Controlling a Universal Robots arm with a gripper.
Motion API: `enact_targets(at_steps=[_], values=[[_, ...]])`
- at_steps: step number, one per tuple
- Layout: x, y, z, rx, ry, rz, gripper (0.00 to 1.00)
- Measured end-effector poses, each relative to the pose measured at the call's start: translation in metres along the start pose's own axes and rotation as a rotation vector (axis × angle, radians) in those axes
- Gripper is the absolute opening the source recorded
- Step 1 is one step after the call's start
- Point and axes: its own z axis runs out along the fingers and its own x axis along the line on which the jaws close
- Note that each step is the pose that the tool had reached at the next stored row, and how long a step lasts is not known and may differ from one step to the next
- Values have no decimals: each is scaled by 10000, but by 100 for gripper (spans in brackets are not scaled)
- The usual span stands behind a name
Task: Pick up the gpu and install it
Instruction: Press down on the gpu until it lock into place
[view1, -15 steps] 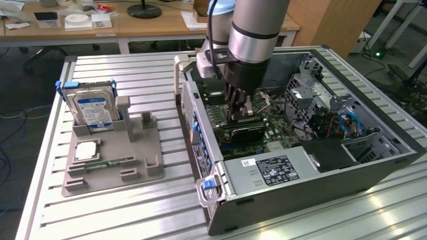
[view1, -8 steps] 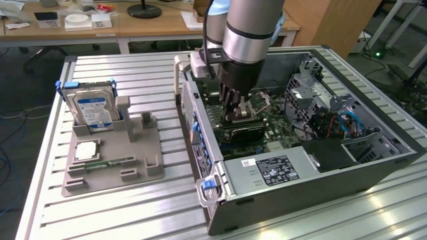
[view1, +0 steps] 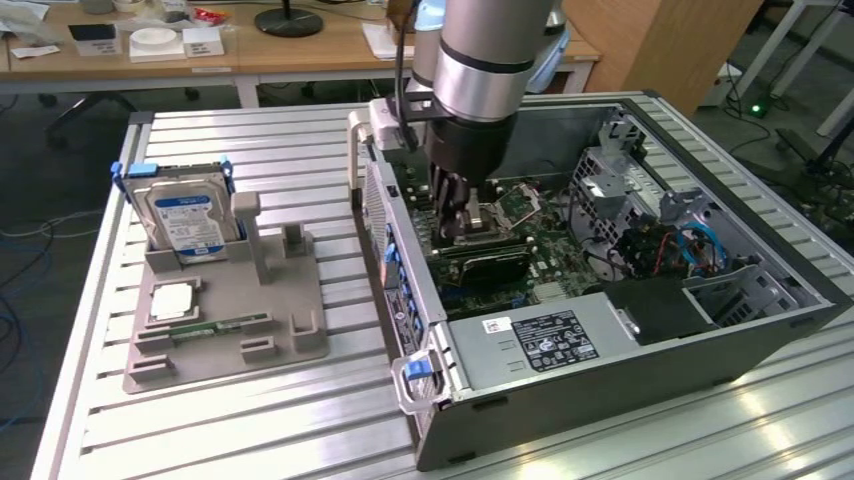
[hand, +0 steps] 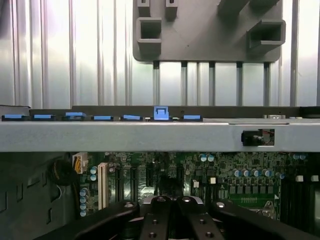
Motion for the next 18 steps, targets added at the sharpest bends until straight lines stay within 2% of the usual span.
enact_targets(at_steps=[7,10,13,18], values=[[-99,134,5,3,178,6,11],[-105,188,7,4,193,6,11],[-105,192,11,3,224,4,11],[-150,196,31,4,236,6,11]])
